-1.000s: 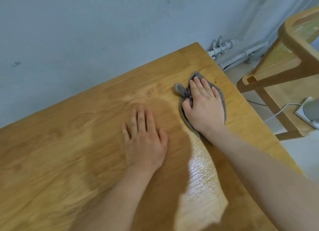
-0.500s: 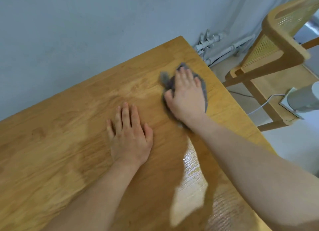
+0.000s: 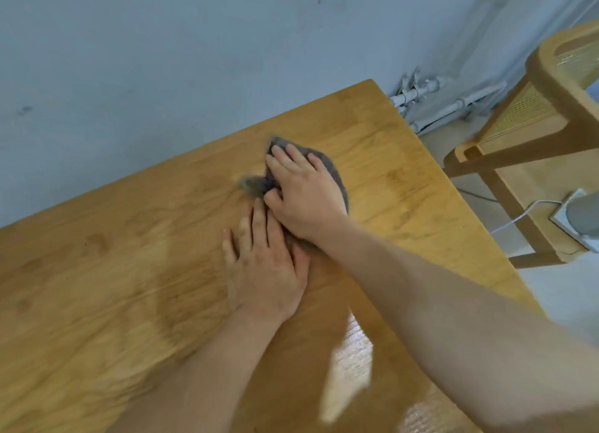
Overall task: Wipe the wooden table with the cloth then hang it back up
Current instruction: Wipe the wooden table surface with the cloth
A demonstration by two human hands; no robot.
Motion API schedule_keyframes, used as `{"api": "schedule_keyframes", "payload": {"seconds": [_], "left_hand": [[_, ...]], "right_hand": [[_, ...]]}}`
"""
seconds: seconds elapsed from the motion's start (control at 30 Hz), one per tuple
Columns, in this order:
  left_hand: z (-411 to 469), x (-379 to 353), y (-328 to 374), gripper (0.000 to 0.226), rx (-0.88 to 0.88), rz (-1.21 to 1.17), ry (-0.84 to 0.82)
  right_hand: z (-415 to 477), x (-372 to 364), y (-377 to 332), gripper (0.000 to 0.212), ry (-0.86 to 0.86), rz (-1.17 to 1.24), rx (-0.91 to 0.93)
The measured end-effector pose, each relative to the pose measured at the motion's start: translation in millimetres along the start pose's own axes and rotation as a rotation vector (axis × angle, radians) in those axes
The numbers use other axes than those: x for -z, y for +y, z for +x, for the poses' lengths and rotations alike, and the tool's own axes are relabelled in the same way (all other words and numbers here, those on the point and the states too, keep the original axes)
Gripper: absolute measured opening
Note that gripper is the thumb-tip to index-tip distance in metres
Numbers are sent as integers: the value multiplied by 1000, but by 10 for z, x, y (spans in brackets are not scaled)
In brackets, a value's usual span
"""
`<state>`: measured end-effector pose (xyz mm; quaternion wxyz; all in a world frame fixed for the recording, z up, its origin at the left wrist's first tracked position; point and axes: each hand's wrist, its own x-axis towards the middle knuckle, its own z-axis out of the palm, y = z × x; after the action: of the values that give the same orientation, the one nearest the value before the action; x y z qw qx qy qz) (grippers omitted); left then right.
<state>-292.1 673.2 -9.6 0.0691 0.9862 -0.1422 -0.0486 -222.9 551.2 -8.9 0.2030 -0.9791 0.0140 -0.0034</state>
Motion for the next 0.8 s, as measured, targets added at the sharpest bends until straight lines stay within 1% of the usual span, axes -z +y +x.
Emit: {"api": "schedule_keyframes", "payload": {"seconds": [0.07,0.1,0.13,0.2,0.23,0.27,0.3,0.33,0.4,0.47,0.53,0.6,0.63,0.67,0.73,0.8], "left_hand": [[-28,-3,-7,63,-13,-11,16],[-24,-14,-7,64,-19,-12,19],[-12,-31,-10,64,-21,-14,18],[3,-40,-23,65,-18,-16,21],[16,-38,-29,65,-21,-21,26],[26,-37,-31,64,-23,-25,26],[24,-34,-26,64,-21,-26,18],[16,-34,-22,64,-17,-25,10],[6,-33,-10,64,-14,-26,-4],[10,-13,-8,63,-7,-29,-17],[-5,11,-20,60,-2,-36,2],[-24,10,-24,57,-35,-57,15],[-22,-1,-32,56,-50,-69,23],[-9,-11,-41,55,-53,-79,36],[-3,-9,-43,55,-47,-83,44],[16,4,-34,56,-51,-85,39]], "right_hand": [[-262,71,83,57,-49,19,73],[-309,135,252,57,-15,1,71],[-287,198,449,57,42,-26,40],[-90,316,751,60,106,-64,-103],[53,332,803,62,102,-79,-183],[203,301,793,63,94,-97,-226],[340,248,726,63,89,-105,-230],[466,184,628,62,80,-106,-207],[656,75,351,60,56,-106,-102],[692,-30,8,57,12,-84,47],[542,-74,-201,56,-79,-7,210],[303,24,-46,56,-157,53,286],[222,98,135,57,-144,61,282],[194,180,355,59,-96,54,235],[242,343,766,61,16,-1,41],[427,389,961,62,60,-89,-111]]}}
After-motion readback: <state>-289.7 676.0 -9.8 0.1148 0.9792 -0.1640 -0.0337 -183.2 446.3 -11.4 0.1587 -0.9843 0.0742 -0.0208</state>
